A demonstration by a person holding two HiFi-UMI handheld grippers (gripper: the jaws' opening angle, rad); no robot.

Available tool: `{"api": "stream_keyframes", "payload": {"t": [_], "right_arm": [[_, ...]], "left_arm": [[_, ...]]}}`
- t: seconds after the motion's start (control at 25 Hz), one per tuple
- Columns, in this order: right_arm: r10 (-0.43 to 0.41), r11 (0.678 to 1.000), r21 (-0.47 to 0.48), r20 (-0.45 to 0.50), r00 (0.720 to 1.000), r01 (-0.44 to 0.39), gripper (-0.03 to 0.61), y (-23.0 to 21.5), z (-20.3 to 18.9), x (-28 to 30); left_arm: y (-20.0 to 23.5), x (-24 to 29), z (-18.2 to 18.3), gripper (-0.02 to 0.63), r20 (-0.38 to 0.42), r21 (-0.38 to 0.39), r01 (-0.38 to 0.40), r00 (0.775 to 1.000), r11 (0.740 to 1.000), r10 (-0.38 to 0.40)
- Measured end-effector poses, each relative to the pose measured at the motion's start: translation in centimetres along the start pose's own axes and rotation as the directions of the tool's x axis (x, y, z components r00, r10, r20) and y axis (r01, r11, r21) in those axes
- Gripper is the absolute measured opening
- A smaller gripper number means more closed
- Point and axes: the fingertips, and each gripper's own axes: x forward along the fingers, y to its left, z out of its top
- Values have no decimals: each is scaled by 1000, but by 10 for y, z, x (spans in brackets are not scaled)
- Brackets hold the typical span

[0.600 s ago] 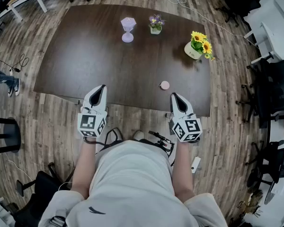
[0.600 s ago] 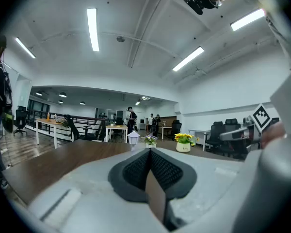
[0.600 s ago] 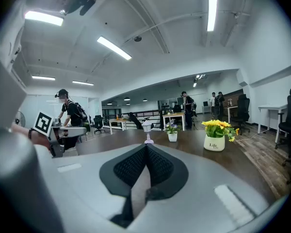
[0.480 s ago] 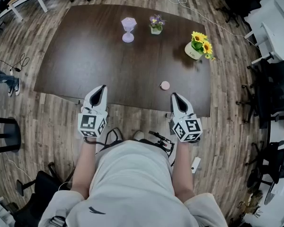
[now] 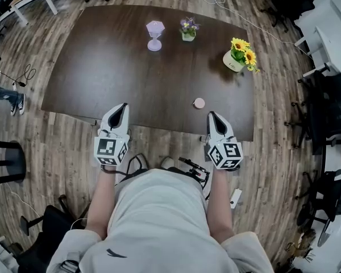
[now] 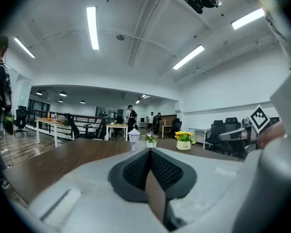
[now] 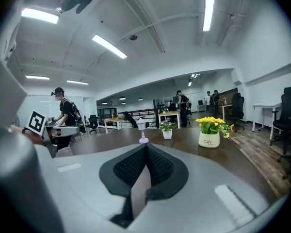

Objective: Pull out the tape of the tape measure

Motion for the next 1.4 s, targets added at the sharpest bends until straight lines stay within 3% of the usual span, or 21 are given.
{"api": "stream_keyframes", "payload": {"t": [0.16,0.52,0.68,0.96,1.28,1.4], "right_arm": [[-35,999,-17,-60,998,34,-3,-11,-19,10],[-28,999,-25,-221,975,23,83,-25,-70,48],[-13,998,-67,-350,937,-11,157,-34,-106,71],[-19,985,-155,-521,853,-73,189,-59,-144,100],[31,984,-120,-614,789,-132,268,-75,-167,112],[62,983,-100,-618,784,-157,282,-73,-170,117]], "left_arm": [[5,0,-2,6,-5,-3,-8,1000,1000,8],[9,7,-3,6,-16,-10,-12,1000,1000,12],[10,9,-6,6,-21,-18,-11,1000,1000,11],[9,9,-6,6,-31,-15,-17,999,1000,16],[15,-3,-12,6,-58,-4,-44,997,999,44],[19,-8,-15,6,-69,1,-56,996,998,56]]}}
